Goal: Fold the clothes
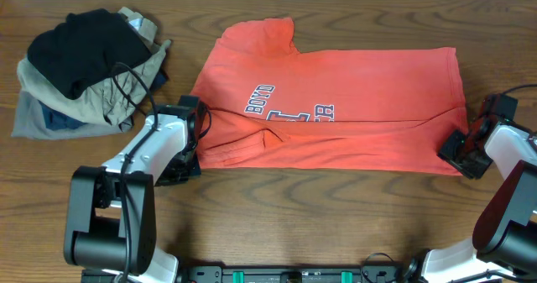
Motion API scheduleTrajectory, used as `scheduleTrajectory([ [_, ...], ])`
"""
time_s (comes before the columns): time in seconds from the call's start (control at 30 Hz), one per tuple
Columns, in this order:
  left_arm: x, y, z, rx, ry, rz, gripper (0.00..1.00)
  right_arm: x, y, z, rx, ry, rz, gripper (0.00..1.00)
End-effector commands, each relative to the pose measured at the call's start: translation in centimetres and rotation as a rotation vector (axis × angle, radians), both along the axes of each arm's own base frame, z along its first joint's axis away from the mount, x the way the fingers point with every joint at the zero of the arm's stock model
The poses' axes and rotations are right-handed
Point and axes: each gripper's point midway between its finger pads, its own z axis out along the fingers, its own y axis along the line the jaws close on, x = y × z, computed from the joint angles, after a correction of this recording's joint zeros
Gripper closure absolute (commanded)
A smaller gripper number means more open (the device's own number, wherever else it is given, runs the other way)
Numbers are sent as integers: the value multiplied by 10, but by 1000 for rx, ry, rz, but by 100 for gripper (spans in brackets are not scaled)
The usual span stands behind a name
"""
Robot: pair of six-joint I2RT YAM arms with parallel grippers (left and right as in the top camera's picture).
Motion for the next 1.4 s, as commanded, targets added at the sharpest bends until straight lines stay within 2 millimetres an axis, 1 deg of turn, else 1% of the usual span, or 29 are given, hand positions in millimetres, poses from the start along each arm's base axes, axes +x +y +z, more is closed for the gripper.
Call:
scheduleTrajectory([
  [0.0, 13, -12, 11, -84, -86, -2, 94, -20, -2, -15, -11, 78, -18, 50],
  [0.13, 43, -35, 33, -223, -254, -59, 94, -16, -1, -15, -7, 60, -17, 46],
  [0.23, 63, -56, 52, -344, -382, -79, 94, -15, -2, -15, -10, 54, -17, 46],
  [0.3, 74, -67, 59, -406, -437, -108, 94, -11, 0, -15, 3, 37, -11, 48],
  [0.33, 78, -69, 60, -413, -453, -119, 94, -8, 1, -15, 13, 24, -1, 48],
  [0.43, 86, -70, 53, -413, -459, -138, 94, 2, 7, -14, 49, -22, 44, 48],
  [0.47, 87, -70, 46, -411, -442, -139, 94, 7, 8, -12, 57, -38, 59, 46],
  [0.7, 85, -75, 13, -433, -344, -167, 94, 27, 2, 4, 51, -87, 83, 43],
  [0.77, 87, -76, 5, -433, -331, -173, 94, 31, 2, 6, 48, -98, 84, 43],
  [0.93, 91, -76, -10, -430, -311, -180, 94, 32, -1, 6, 33, -100, 111, 46],
  [1.07, 86, -75, -20, -428, -276, -173, 94, 24, -2, 2, 19, -70, 119, 48],
  [1.37, 56, -71, -38, -419, -190, -126, 93, -7, -1, -15, -6, 31, 98, 47],
])
